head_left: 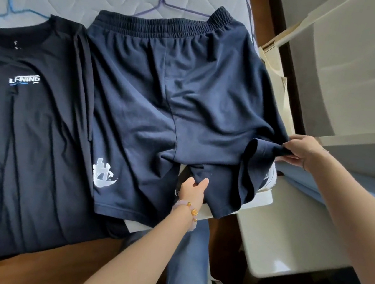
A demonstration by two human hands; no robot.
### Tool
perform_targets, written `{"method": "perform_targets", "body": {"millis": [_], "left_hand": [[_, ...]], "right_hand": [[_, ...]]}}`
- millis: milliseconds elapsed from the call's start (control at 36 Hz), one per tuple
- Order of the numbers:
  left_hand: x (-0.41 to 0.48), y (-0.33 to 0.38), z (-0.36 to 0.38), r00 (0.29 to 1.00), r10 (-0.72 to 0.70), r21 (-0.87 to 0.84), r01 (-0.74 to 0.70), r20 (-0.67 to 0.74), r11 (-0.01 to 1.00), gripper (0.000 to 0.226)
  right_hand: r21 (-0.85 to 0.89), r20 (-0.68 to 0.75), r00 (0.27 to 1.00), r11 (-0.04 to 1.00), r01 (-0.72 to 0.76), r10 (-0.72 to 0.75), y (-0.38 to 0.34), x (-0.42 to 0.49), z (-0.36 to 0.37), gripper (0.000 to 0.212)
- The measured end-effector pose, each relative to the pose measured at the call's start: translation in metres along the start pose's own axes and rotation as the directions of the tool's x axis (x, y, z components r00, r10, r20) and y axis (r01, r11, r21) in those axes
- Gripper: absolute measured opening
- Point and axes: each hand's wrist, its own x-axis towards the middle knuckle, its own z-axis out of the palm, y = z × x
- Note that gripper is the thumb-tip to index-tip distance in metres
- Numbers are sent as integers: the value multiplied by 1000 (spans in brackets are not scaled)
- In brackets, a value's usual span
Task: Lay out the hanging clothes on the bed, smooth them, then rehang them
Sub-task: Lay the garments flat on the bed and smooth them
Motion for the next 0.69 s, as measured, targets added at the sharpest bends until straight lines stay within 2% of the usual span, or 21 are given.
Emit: {"method": "perform_targets", "body": {"millis": [83, 139, 222, 333, 472, 556, 611, 639, 694], "left_hand": [[-7, -20, -5, 992, -90, -108, 100, 93, 989, 21], [-12, -31, -13, 978, -126, -220, 161, 166, 962, 10], [-14, -36, -24, 975, -133, -272, 178, 176, 946, 11], [-5, -30, -25, 979, -150, -251, 180, 135, 951, 21], [4, -31, -22, 979, -176, -139, 189, 106, 972, 20], [21, -42, -24, 992, -113, 8, 113, 59, 994, 28], [5, -26, -30, 997, -69, 117, 66, 20, 991, 18], [-2, -22, -36, 999, -48, 128, 49, -7, 991, 9], [-13, -22, -52, 996, 22, 89, -14, -87, 996, 6]], "right_hand": [[-203, -48, 994, 975, 89, -101, 6, 6, -17, 30], [-350, -82, 984, 929, 121, -159, 15, 10, -27, 32], [-426, -73, 983, 896, 124, -171, 30, 8, -30, 32], [-440, -134, 967, 887, 139, -217, 44, 4, -20, 29], [-490, -239, 945, 868, 82, -225, 55, 7, -9, 33], [-505, -255, 941, 861, 67, -223, 60, 12, -8, 35], [-498, -258, 935, 863, 87, -243, 61, 11, -7, 37], [-489, -260, 930, 866, 105, -260, 62, 9, -5, 38], [-469, -255, 912, 866, 173, -321, 61, -2, 3, 37]]}}
